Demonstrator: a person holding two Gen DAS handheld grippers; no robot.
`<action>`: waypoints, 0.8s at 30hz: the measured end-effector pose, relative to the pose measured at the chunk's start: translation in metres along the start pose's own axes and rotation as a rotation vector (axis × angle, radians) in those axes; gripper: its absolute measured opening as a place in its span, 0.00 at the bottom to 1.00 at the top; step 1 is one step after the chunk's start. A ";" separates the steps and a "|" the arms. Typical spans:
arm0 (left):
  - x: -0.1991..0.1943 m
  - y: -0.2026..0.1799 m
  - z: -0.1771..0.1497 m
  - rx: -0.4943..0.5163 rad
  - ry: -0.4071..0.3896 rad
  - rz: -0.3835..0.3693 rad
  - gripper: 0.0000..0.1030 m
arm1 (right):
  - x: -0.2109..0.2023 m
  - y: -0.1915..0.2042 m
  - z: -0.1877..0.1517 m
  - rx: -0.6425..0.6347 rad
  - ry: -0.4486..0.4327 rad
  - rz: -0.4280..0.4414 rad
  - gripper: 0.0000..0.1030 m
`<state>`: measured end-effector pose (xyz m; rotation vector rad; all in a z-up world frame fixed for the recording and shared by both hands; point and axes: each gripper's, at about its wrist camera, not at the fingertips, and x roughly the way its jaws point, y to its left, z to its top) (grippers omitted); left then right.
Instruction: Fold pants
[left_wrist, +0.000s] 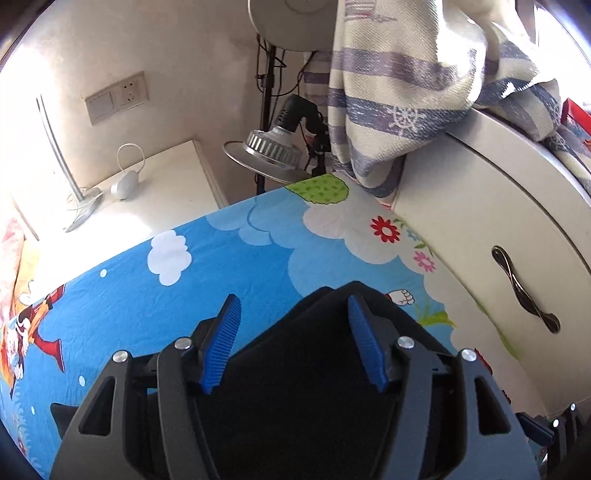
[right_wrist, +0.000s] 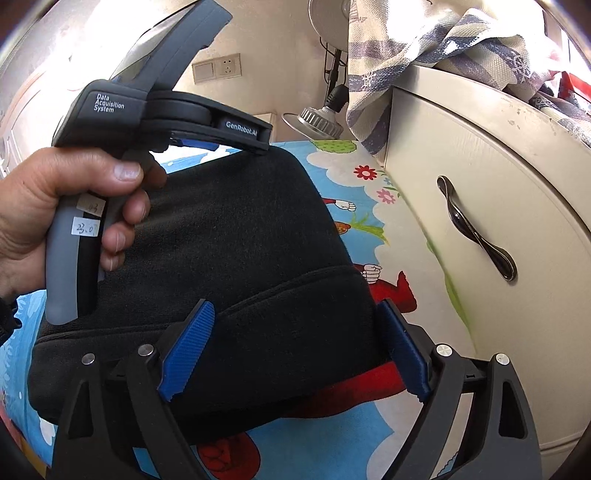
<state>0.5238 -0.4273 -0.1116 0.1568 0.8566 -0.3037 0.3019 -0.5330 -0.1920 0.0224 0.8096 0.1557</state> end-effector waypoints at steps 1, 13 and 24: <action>-0.002 0.003 0.001 -0.007 -0.002 0.013 0.55 | 0.000 0.000 0.000 0.001 -0.001 0.002 0.84; -0.011 0.006 -0.017 0.029 0.009 0.106 0.57 | -0.001 0.000 -0.003 0.007 0.004 0.008 0.84; -0.090 0.024 -0.080 -0.105 -0.021 0.087 0.66 | -0.008 -0.011 -0.012 0.059 0.043 0.053 0.89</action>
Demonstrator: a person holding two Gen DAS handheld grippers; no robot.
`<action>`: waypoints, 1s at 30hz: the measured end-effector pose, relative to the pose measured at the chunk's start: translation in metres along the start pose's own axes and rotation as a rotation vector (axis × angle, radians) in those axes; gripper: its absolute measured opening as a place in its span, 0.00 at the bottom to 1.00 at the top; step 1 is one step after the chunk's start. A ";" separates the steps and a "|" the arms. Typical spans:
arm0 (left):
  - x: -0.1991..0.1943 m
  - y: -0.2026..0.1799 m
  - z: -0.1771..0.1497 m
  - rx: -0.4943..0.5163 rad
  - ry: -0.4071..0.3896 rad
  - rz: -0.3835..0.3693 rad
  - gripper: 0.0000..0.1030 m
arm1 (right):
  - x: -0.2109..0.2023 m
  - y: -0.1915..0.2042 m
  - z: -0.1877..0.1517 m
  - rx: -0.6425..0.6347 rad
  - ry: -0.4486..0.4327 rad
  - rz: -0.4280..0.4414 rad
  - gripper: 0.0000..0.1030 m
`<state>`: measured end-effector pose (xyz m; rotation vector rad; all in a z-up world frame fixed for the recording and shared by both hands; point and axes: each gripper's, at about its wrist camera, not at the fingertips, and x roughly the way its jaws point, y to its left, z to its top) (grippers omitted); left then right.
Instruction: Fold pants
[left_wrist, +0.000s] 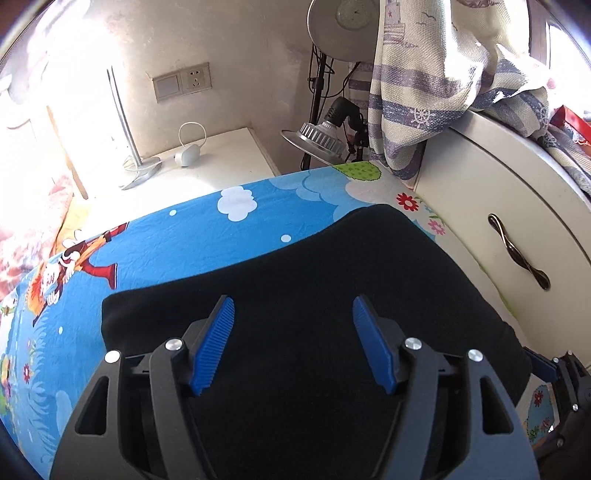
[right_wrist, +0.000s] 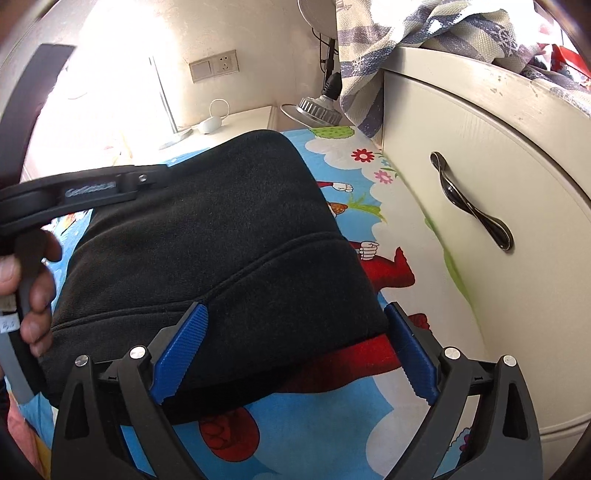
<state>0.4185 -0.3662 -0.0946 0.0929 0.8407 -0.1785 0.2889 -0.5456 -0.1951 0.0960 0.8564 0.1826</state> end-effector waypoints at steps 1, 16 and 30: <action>-0.011 0.001 -0.009 -0.016 -0.007 -0.017 0.67 | -0.002 -0.001 -0.002 0.005 0.004 0.001 0.89; -0.110 0.003 -0.146 -0.143 0.101 -0.057 0.98 | -0.066 -0.013 -0.053 -0.028 0.044 -0.128 0.89; -0.174 0.007 -0.145 -0.195 0.000 -0.034 0.98 | -0.130 0.017 -0.054 -0.038 -0.047 -0.084 0.89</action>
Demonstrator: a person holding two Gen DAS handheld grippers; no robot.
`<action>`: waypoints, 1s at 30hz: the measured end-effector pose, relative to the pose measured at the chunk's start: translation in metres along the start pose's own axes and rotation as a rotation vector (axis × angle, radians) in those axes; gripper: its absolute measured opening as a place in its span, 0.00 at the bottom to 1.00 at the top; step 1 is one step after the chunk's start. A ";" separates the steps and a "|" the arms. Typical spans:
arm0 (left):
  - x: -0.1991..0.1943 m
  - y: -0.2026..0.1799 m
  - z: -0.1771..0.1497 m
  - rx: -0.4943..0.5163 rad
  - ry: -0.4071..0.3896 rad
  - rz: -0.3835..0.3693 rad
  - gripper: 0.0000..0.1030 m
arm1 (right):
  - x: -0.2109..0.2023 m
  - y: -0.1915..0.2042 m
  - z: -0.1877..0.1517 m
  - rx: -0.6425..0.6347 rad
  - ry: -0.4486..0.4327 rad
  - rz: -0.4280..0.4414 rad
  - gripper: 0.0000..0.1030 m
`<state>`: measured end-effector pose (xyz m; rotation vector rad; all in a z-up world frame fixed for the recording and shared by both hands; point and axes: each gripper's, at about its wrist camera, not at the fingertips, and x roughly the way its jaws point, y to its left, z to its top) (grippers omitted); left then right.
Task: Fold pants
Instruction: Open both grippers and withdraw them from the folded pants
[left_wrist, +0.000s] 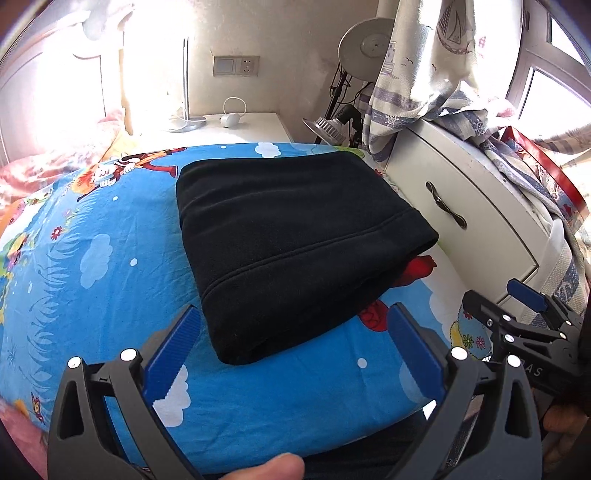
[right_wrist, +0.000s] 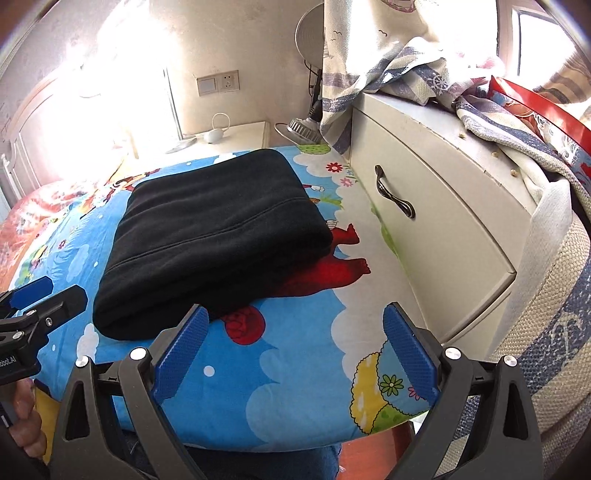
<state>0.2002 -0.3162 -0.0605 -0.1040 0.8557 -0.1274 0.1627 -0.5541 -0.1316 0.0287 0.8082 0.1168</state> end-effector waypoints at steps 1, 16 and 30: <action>-0.002 0.002 0.001 -0.006 -0.005 -0.004 0.98 | -0.001 0.003 0.001 -0.003 0.001 0.002 0.89; -0.004 0.007 0.004 -0.022 -0.008 -0.001 0.98 | -0.003 0.016 0.004 -0.041 -0.003 0.011 0.89; -0.003 0.007 0.005 -0.021 -0.011 -0.001 0.98 | -0.004 0.017 0.004 -0.045 -0.003 0.018 0.89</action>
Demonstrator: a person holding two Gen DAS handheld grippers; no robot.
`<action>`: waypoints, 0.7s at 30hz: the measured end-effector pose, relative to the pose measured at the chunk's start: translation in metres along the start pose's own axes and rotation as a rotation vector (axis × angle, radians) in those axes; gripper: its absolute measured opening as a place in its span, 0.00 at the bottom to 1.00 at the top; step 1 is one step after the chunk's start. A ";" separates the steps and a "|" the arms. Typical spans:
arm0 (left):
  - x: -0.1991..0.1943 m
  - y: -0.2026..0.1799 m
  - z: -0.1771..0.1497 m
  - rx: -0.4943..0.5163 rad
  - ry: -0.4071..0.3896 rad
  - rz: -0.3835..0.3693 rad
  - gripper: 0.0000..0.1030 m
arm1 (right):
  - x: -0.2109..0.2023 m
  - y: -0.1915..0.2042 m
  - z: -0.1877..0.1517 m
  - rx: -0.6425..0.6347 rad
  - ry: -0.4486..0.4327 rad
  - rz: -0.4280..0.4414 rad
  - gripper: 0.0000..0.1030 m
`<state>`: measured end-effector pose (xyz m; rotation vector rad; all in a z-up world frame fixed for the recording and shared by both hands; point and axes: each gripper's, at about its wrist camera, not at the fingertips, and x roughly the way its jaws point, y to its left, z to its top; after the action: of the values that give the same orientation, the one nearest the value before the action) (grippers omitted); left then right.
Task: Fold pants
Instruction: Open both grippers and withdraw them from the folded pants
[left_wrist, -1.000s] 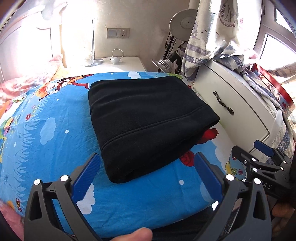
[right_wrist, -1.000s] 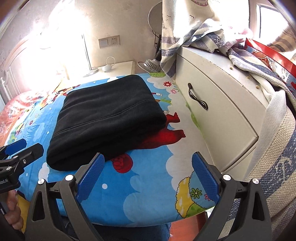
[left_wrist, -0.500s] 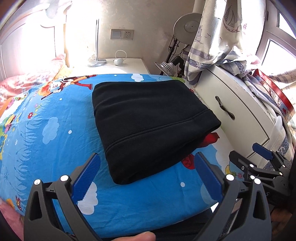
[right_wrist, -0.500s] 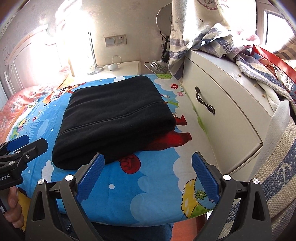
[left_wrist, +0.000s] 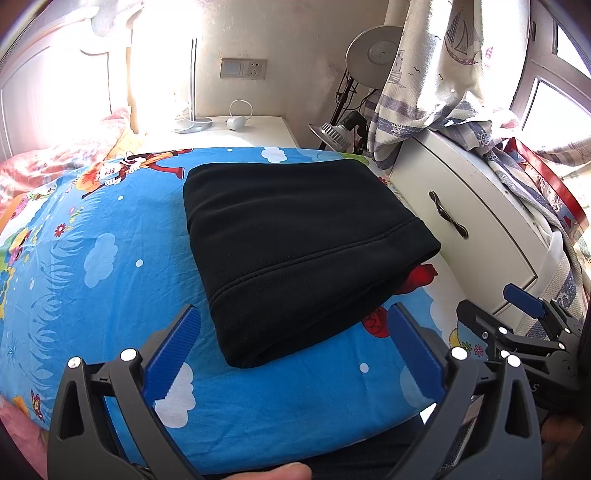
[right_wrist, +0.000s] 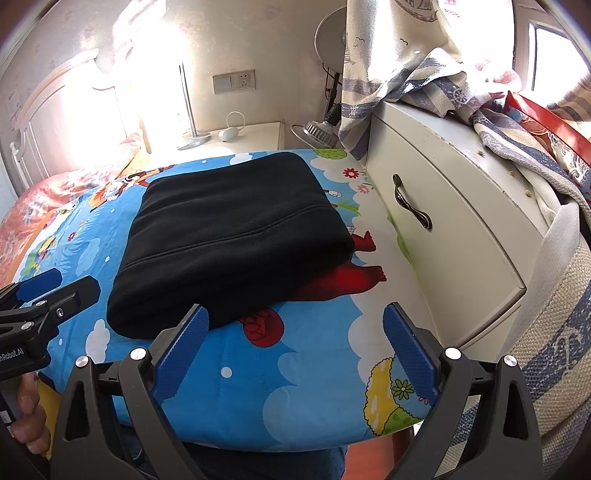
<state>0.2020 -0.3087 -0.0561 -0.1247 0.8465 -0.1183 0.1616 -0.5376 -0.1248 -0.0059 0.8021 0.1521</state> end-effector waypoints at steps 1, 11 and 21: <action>0.000 0.000 0.000 0.000 0.000 0.001 0.98 | 0.000 0.000 0.000 0.000 0.001 0.001 0.89; 0.001 0.000 0.000 0.001 0.001 -0.001 0.98 | 0.002 0.000 -0.001 0.000 0.006 0.001 0.89; 0.001 -0.003 -0.001 0.001 0.000 -0.004 0.98 | 0.002 0.000 -0.002 0.000 0.009 0.002 0.89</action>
<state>0.2017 -0.3115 -0.0568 -0.1252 0.8464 -0.1230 0.1618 -0.5377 -0.1279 -0.0054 0.8107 0.1537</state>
